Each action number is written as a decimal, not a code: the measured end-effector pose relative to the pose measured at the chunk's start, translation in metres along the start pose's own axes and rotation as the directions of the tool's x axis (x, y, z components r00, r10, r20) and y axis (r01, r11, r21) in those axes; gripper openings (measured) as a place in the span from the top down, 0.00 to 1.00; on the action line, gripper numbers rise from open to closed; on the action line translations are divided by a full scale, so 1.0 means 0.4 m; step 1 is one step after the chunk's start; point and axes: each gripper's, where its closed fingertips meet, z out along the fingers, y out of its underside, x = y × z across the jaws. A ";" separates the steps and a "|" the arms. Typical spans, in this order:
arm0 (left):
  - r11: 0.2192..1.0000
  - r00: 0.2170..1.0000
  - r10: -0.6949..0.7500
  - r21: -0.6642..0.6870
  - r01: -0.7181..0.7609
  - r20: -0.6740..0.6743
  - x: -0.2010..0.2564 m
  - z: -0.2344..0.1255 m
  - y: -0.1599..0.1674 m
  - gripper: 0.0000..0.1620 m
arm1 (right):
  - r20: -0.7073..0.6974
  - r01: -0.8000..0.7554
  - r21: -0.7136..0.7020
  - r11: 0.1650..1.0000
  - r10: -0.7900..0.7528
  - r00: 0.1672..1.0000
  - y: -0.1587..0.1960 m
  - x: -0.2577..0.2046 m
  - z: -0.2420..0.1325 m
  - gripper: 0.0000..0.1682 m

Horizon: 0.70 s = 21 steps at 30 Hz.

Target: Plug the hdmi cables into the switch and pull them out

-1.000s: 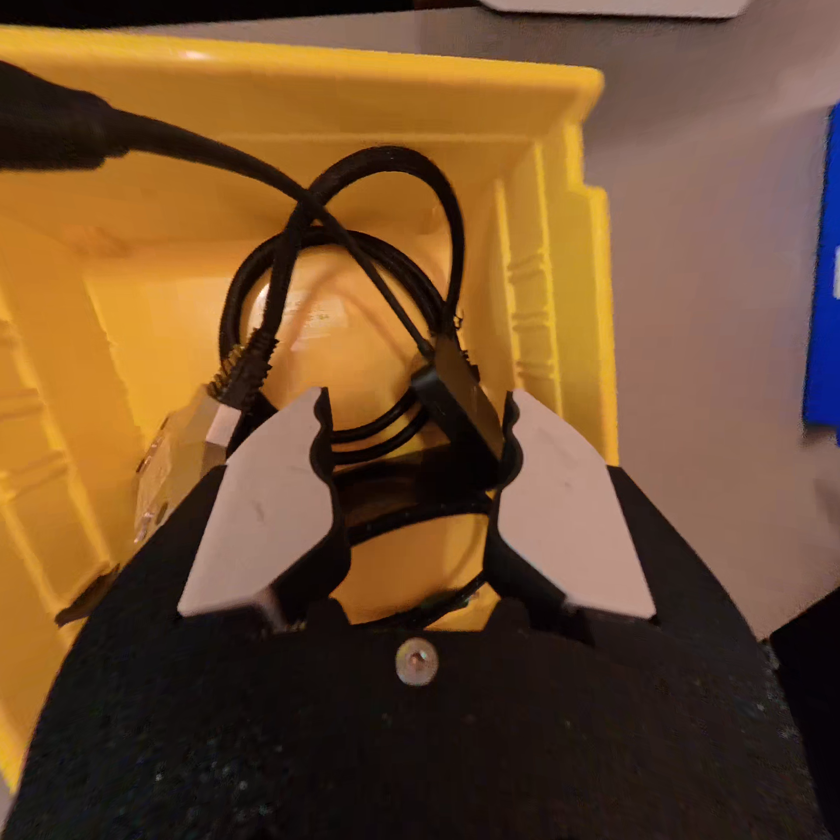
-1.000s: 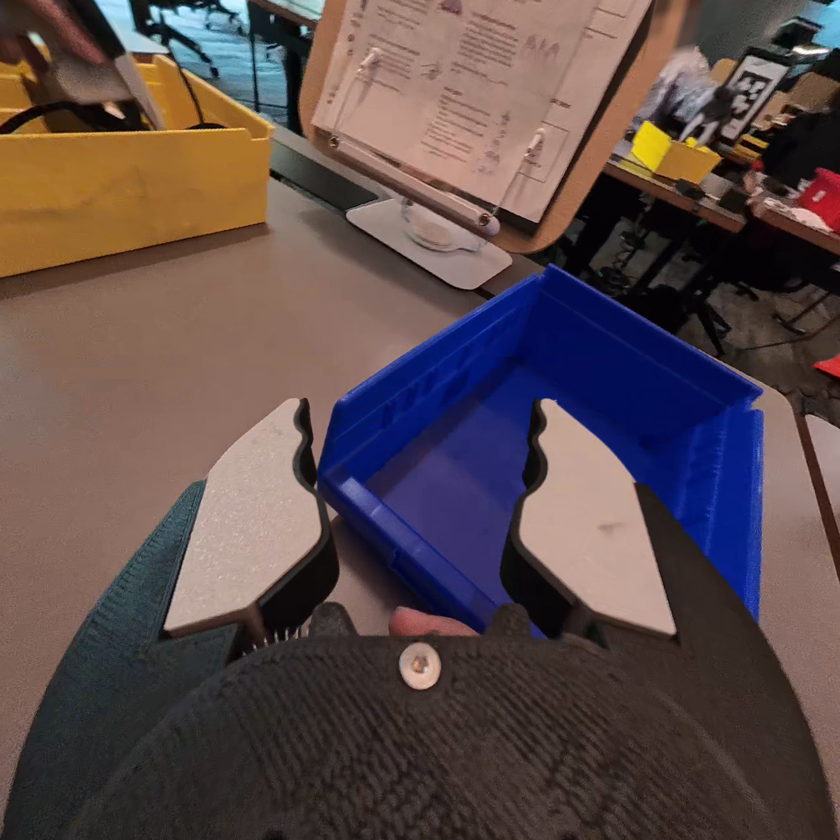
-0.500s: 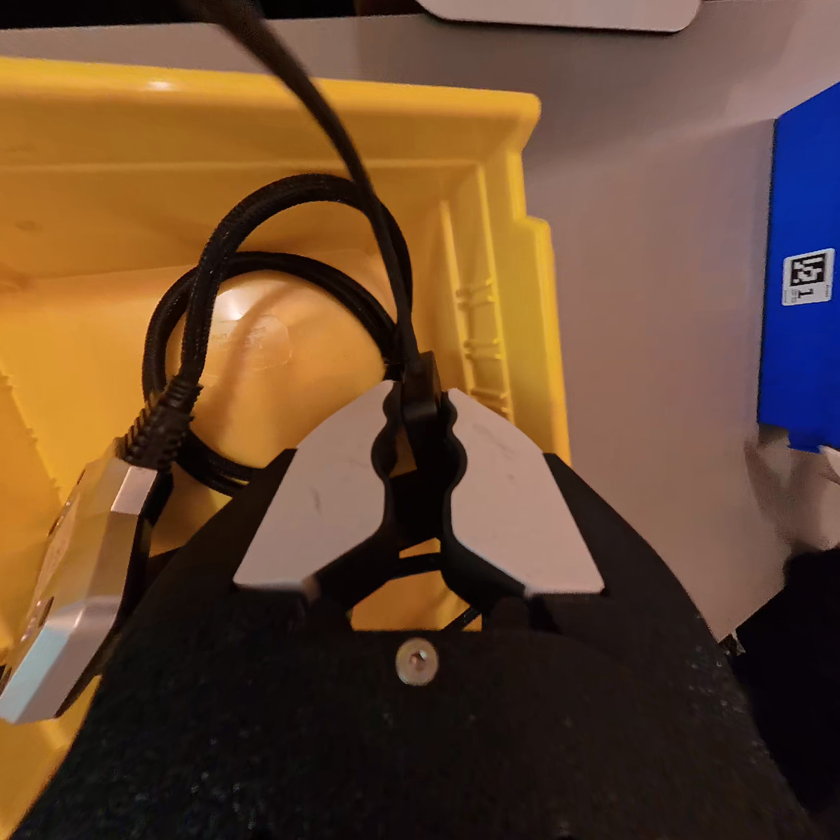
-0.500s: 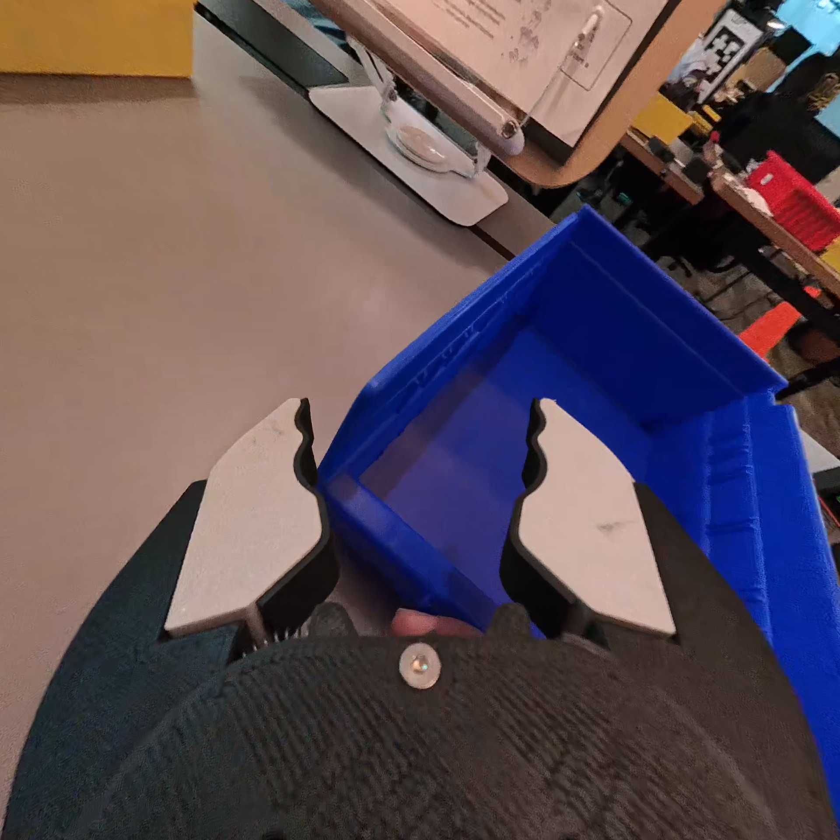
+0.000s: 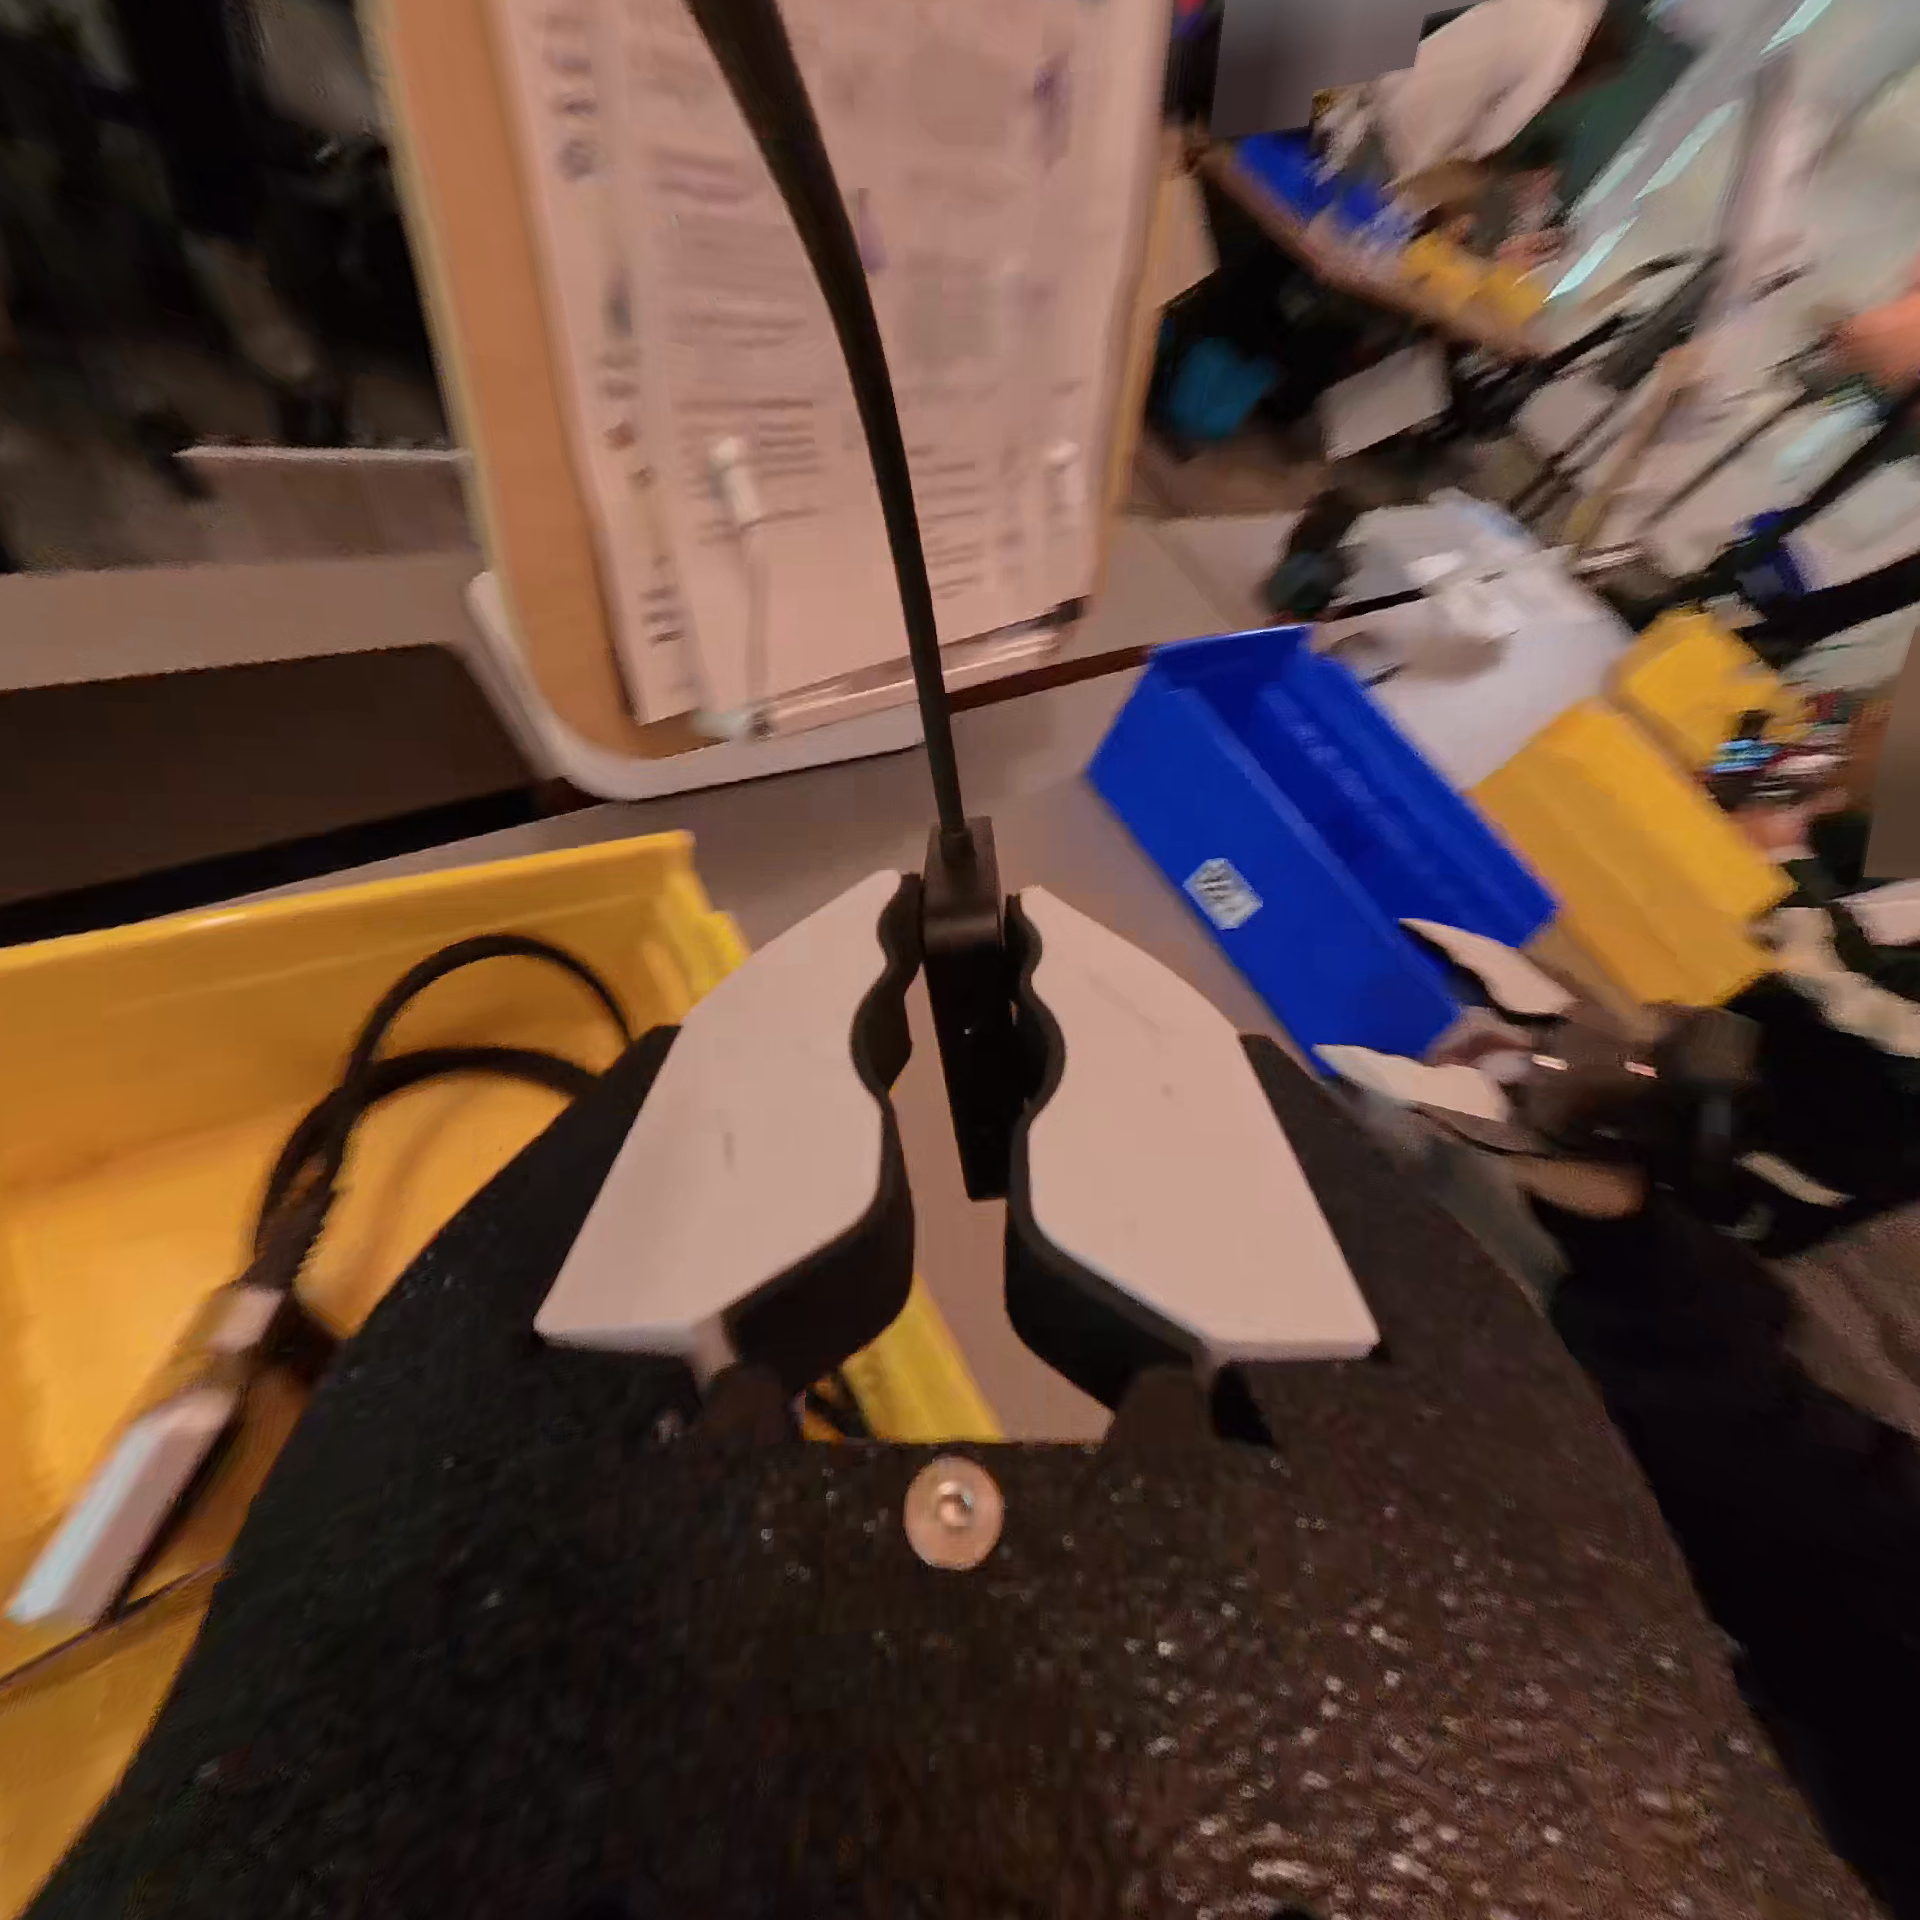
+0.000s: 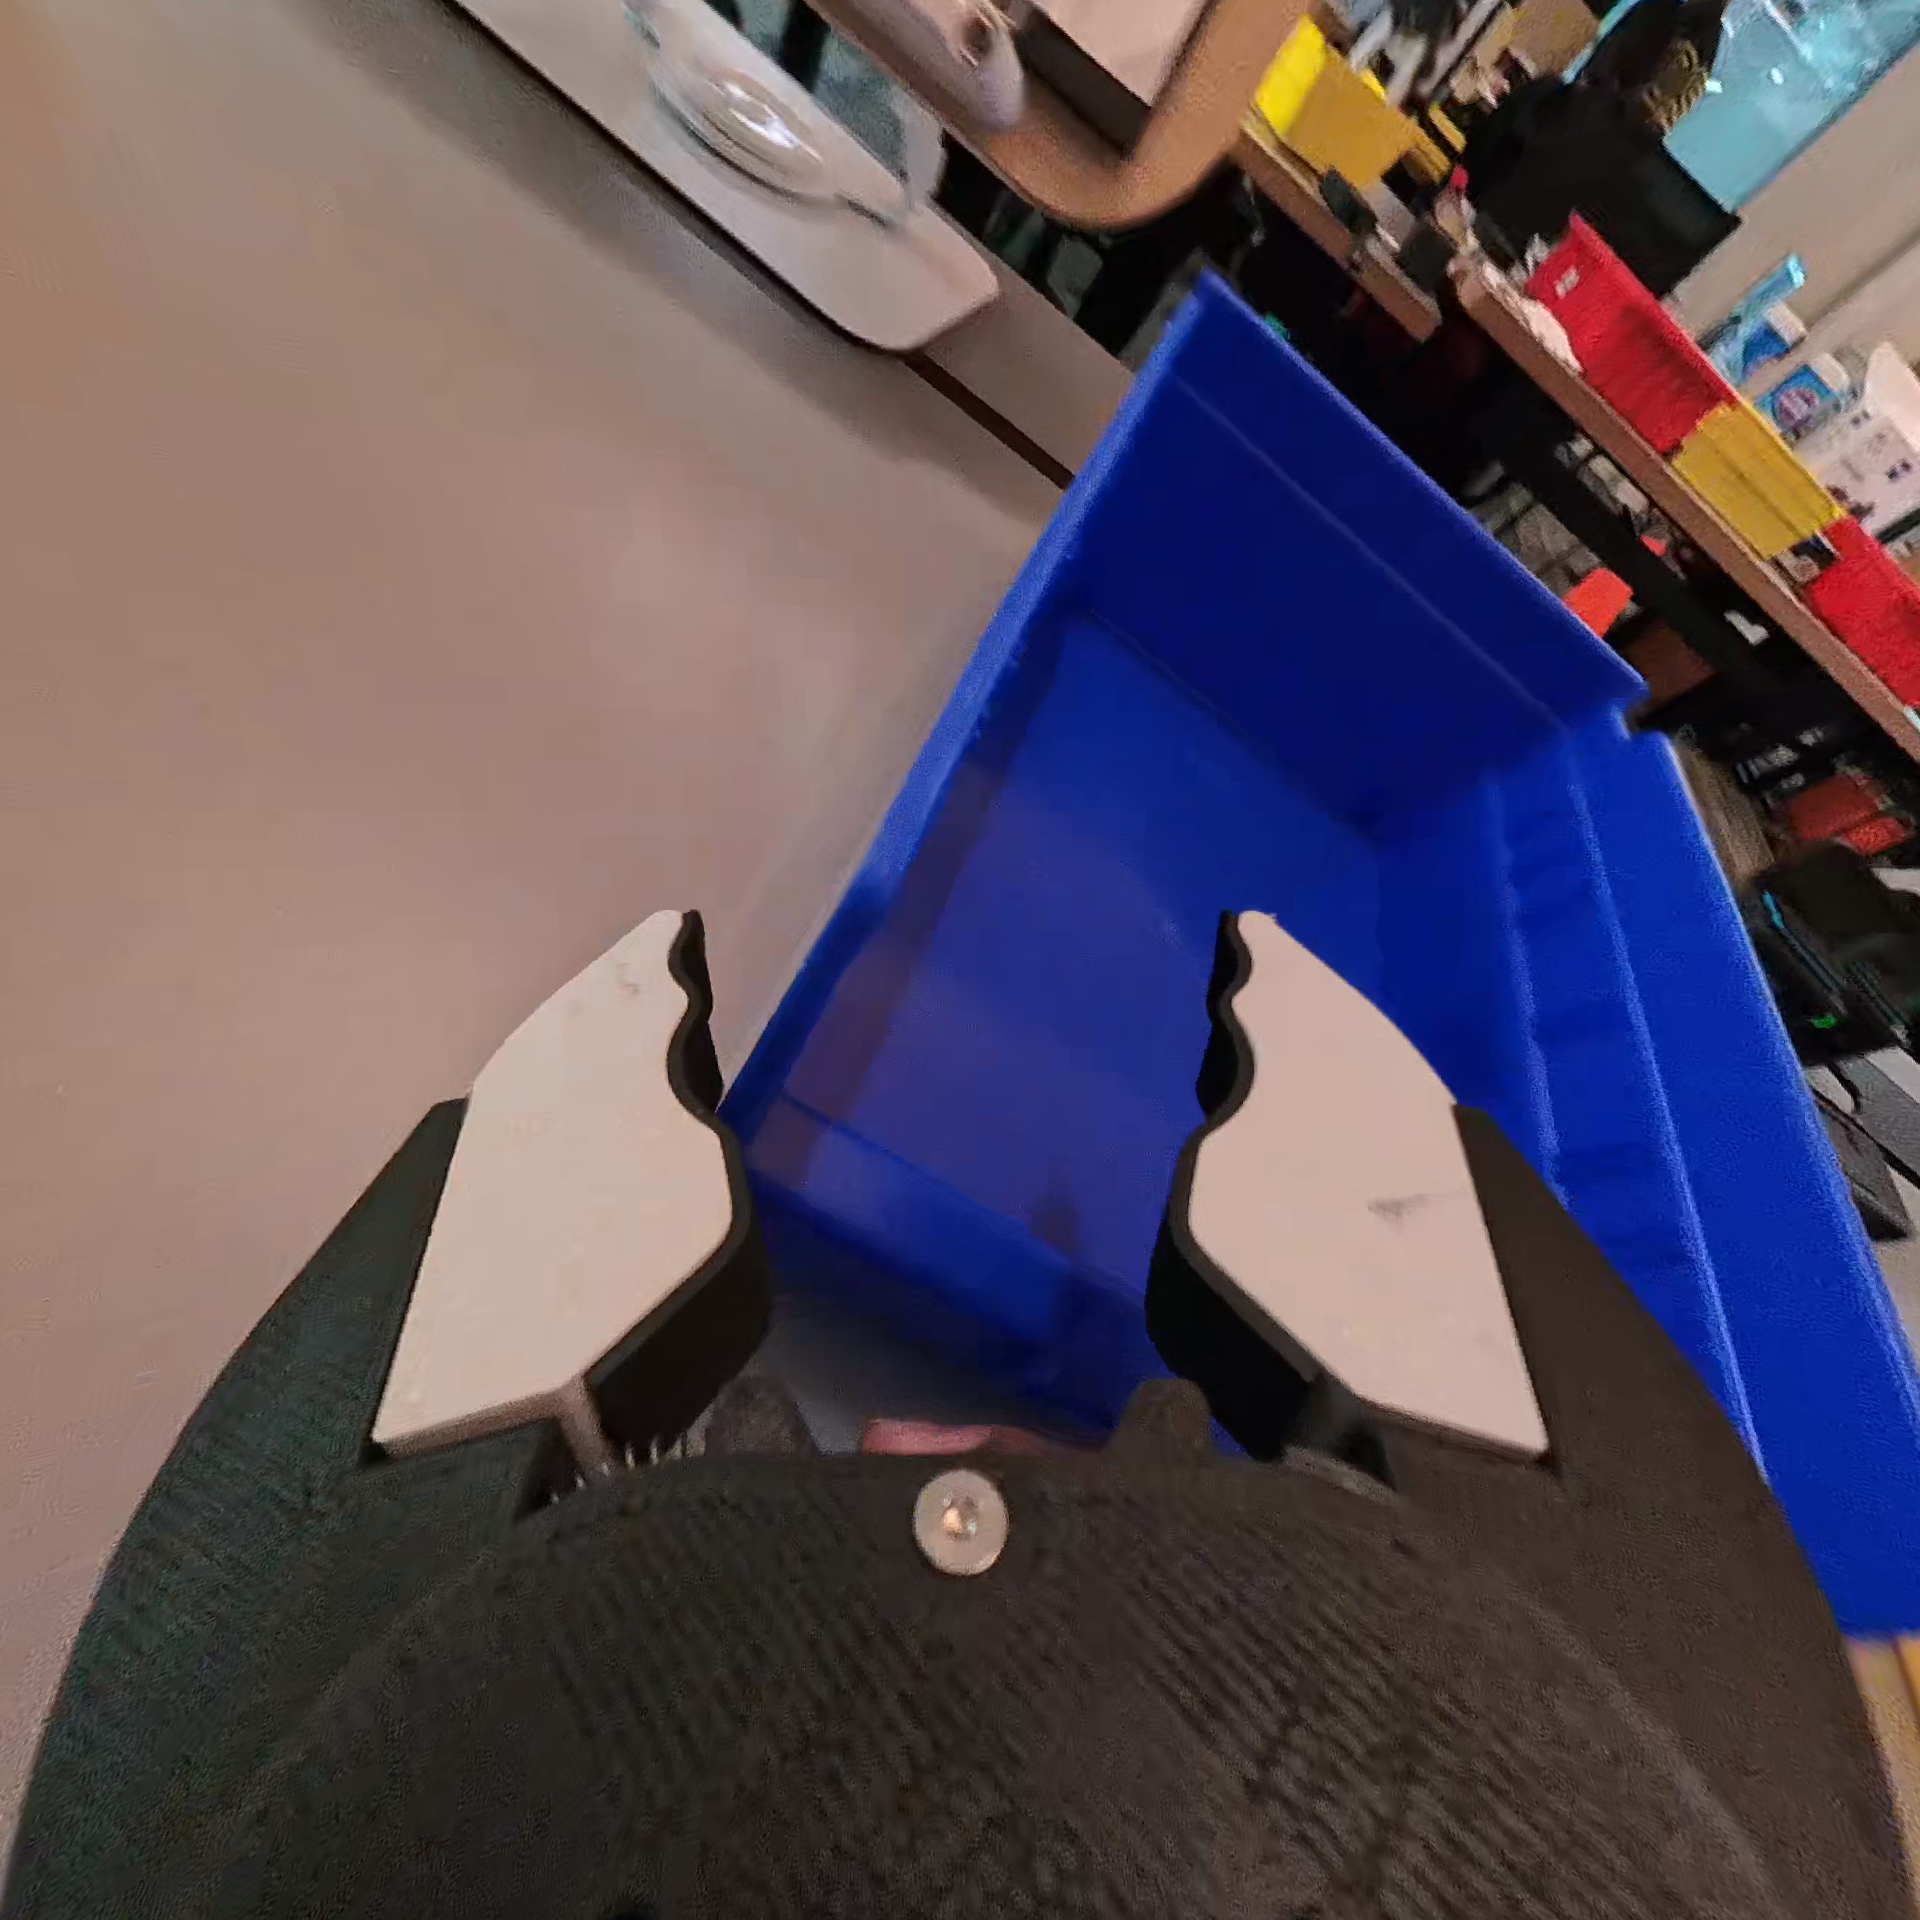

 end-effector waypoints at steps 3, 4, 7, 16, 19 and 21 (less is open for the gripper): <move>0.998 0.987 0.002 0.055 0.007 -0.162 0.125 -0.016 0.022 0.91 | 0.060 0.055 -0.032 0.998 -0.053 0.997 0.019 0.032 -0.021 0.43; 0.998 0.978 0.006 0.059 0.006 -0.207 0.163 -0.016 0.042 0.91 | 0.089 0.086 -0.018 0.996 -0.084 0.992 0.008 0.031 -0.037 0.41; 0.995 0.928 -0.008 0.090 0.045 -0.373 0.287 -0.002 0.113 0.91 | 0.275 0.076 0.260 0.962 -0.150 0.950 -0.126 -0.060 -0.120 0.40; 0.959 0.689 -0.283 -0.185 0.215 -0.667 0.536 0.116 0.360 0.91 | 0.496 -0.193 0.756 0.625 -0.354 0.793 -0.366 -0.344 -0.304 0.44; 0.957 0.729 -0.286 -0.217 0.191 -0.622 0.542 0.128 0.390 0.91 | 0.555 -0.295 0.763 0.575 -0.350 0.754 -0.369 -0.355 -0.317 0.53; 0.948 0.738 -0.314 -0.238 0.211 -0.597 0.537 0.133 0.397 0.91 | 0.571 -0.327 0.772 0.545 -0.371 0.732 -0.369 -0.369 -0.325 0.57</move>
